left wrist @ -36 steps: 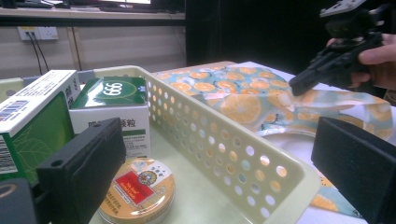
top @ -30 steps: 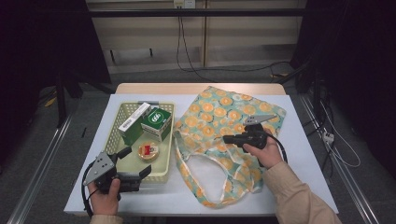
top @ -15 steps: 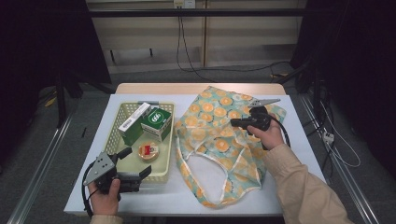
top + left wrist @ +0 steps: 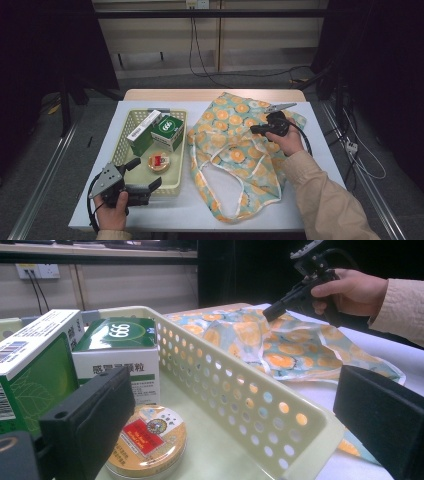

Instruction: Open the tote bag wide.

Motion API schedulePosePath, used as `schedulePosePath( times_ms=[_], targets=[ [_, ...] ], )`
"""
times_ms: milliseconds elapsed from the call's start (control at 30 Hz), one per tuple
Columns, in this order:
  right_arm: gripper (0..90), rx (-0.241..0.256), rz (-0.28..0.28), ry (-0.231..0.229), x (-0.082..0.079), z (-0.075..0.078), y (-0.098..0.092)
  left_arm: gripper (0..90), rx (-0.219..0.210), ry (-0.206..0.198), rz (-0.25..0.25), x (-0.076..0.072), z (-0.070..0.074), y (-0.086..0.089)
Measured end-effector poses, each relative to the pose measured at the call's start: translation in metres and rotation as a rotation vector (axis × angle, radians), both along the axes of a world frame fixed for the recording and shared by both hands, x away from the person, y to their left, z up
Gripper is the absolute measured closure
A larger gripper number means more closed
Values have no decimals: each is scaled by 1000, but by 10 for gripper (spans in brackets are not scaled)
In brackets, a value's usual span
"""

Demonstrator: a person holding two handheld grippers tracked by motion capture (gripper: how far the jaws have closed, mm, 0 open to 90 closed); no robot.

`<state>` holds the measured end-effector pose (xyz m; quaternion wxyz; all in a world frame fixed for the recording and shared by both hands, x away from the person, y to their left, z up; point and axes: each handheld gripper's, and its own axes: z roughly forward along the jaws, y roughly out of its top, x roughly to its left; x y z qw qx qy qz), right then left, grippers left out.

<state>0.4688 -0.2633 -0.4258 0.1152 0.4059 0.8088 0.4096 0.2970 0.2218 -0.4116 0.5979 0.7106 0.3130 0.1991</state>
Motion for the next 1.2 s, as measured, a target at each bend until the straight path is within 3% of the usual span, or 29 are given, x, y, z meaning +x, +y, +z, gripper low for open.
schedulePosePath(
  times_ms=[100,200,333,433,600,700,833,933,1067,1200],
  targets=[
    [849,17,10,-9,-2,0,2,26,0,-1,2,0,0,0],
    [817,-13,19,-20,-5,0,3,26,1,2,1,0,0,0],
    [783,37,37,-30,-15,3,4,26,-1,-1,1,0,0,0],
    [661,46,90,-46,-32,9,12,26,2,0,2,0,0,1],
    [534,68,154,-58,-62,16,25,25,0,-2,3,-1,0,0],
    [513,68,193,-62,-80,15,35,26,-1,-1,5,-1,1,-1],
    [589,63,257,-61,-102,4,51,26,2,-2,2,-1,0,-1],
    [617,-25,316,-57,-116,-6,63,26,-1,-2,4,-1,1,-1],
    [665,-43,301,-60,-122,-16,64,26,-5,-6,1,-2,2,-1],
    [836,-30,271,-24,-120,-23,58,26,-4,-9,-5,-1,2,-2]
  ],
)
